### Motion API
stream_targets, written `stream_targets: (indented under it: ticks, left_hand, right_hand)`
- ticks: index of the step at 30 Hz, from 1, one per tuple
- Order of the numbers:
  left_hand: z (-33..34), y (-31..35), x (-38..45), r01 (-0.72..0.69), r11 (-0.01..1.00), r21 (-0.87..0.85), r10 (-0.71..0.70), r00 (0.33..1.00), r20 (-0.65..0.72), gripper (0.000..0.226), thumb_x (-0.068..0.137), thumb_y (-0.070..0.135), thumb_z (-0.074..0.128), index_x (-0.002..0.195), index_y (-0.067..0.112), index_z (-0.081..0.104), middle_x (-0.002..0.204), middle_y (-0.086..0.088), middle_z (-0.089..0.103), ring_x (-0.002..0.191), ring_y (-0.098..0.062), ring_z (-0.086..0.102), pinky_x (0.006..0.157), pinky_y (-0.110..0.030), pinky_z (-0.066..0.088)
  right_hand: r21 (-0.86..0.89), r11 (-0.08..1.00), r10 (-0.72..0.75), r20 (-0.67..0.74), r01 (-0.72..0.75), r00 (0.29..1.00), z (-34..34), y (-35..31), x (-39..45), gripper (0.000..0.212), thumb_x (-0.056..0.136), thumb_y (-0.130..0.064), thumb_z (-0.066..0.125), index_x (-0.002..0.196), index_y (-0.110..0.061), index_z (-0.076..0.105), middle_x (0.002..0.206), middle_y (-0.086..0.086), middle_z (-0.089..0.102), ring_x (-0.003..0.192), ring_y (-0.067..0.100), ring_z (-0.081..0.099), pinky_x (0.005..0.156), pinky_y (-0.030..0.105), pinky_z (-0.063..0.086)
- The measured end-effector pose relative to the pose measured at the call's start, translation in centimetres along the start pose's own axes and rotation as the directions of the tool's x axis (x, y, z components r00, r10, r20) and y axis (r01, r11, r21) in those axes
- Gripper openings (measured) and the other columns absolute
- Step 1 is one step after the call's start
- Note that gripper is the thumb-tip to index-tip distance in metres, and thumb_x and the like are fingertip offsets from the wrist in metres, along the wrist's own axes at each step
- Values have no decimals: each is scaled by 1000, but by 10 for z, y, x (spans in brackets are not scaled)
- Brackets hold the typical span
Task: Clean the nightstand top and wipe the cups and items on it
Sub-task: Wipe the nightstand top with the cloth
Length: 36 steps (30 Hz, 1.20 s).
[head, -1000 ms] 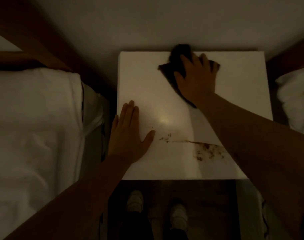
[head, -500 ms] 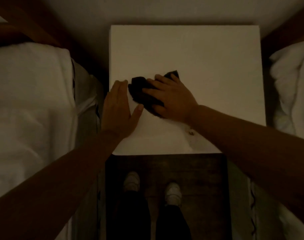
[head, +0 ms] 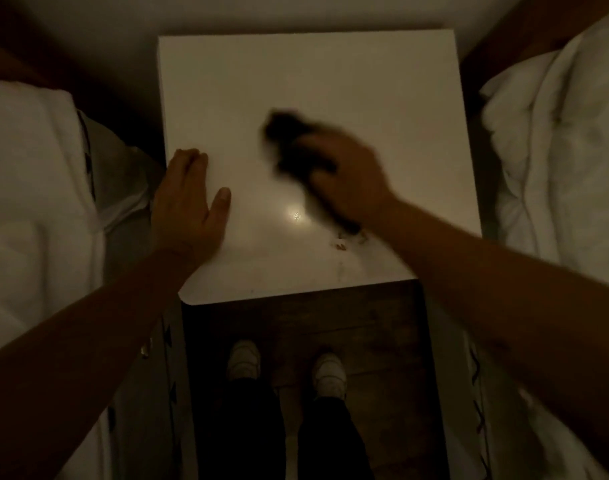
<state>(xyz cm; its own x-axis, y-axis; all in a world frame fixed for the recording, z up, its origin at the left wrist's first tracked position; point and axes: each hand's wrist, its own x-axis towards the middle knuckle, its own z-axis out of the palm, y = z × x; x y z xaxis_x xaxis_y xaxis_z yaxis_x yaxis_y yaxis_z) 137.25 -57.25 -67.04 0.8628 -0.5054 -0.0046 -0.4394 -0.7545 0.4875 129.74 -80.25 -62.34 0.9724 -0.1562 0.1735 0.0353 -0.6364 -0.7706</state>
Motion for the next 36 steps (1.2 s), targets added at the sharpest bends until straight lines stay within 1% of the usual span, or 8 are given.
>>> stream_targets:
  ticks: [4, 7, 13, 19, 22, 27, 32, 36]
  left_hand:
    - [5, -1, 1, -6, 996, 92, 7, 1000, -10, 66, 94, 44, 38, 143, 1, 34, 148, -19, 34, 134, -33, 36, 109, -45, 33]
    - [5, -1, 2, -3, 992, 125, 5, 1000, -16, 66, 94, 47, 37, 142, 2, 34, 147, -18, 34, 132, -32, 37, 105, -49, 37]
    - [4, 3, 4, -5, 987, 158, 6, 1000, -3, 66, 92, 46, 41, 141, 2, 34, 145, -19, 35, 129, -35, 39, 104, -50, 37]
    - [1, 1, 4, -20, 992, 123, 15, 999, 41, 60, 96, 36, 32, 140, -3, 35, 147, -24, 33, 133, -38, 35, 108, -49, 34]
    - [-1, 1, 7, -59, 995, 78, 57, 998, 30, 51, 97, 24, 27, 136, -7, 40, 141, -28, 38, 126, -41, 41, 104, -48, 38]
    - [0, 4, 3, -30, 992, 123, 27, 999, 23, 55, 95, 29, 35, 139, -4, 37, 145, -25, 35, 132, -40, 35, 108, -50, 33]
    - [3, 3, 3, -13, 988, 152, 12, 1000, 10, 55, 96, 33, 39, 140, 1, 36, 146, -20, 34, 132, -34, 36, 106, -49, 37]
    - [5, 2, 3, -7, 989, 149, 6, 1000, 8, 55, 95, 37, 38, 140, 4, 37, 145, -18, 36, 131, -32, 38, 104, -48, 38]
  right_hand:
    - [-535, 734, 407, -146, -418, 902, -83, 95, -14, 51, 94, -33, 42, 141, -12, 45, 148, 17, 40, 139, 32, 30, 117, 42, 17]
    - [-570, 580, 559, -241, -582, 794, -96, 125, -38, 50, 101, -28, 41, 146, -11, 34, 149, 20, 36, 139, 36, 29, 117, 47, 16]
    - [-467, 806, 369, -84, -364, 926, -35, 59, -38, 42, 92, -32, 43, 131, -25, 57, 117, 13, 63, 101, 29, 56, 85, 45, 46]
    - [-295, 956, 56, 179, -1, 982, 70, -36, -43, 21, 90, -31, 59, 103, -24, 73, 104, 4, 70, 84, 27, 60, 79, 38, 35]
    - [-47, 994, 111, 199, -104, 974, 84, -52, -48, 24, 73, -1, 69, 97, -1, 73, 106, 20, 68, 94, 36, 61, 87, 34, 34]
    - [188, 941, 302, -84, -282, 950, 6, -16, -34, 30, 86, -10, 69, 116, -14, 69, 131, 2, 60, 120, 14, 57, 103, 23, 41]
    - [-394, 818, 418, -95, -420, 903, -88, 77, -74, 50, 89, -14, 52, 136, -2, 47, 149, 23, 33, 140, 41, 27, 117, 44, 17]
    - [-479, 784, 386, -123, -395, 914, -72, 86, -80, 45, 91, -17, 53, 134, -3, 50, 147, 26, 35, 138, 45, 26, 115, 53, 20]
